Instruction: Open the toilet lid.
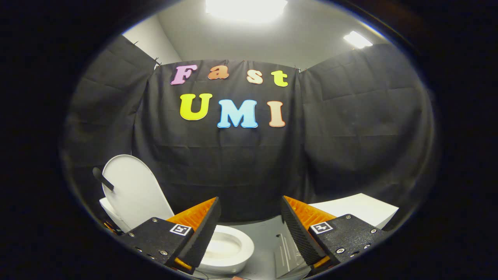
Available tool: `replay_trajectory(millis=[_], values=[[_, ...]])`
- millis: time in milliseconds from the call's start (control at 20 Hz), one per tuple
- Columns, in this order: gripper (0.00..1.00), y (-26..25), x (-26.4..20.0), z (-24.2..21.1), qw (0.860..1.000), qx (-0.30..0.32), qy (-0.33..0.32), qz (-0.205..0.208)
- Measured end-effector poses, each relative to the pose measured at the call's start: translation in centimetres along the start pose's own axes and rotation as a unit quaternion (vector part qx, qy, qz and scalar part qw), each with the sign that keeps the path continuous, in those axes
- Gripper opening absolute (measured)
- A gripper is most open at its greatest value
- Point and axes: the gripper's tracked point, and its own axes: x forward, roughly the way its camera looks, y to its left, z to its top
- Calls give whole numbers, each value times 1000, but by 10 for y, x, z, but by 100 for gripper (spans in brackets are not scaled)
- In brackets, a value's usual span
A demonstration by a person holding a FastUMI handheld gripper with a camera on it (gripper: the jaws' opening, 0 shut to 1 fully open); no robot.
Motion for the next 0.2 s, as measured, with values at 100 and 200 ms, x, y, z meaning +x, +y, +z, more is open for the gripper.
replay_trajectory(millis=[100, 200], values=[[95, -7, -5, 3, 1000, -12, 5, -13], [95, -16, -9, 17, 1000, -5, 0, -28]])
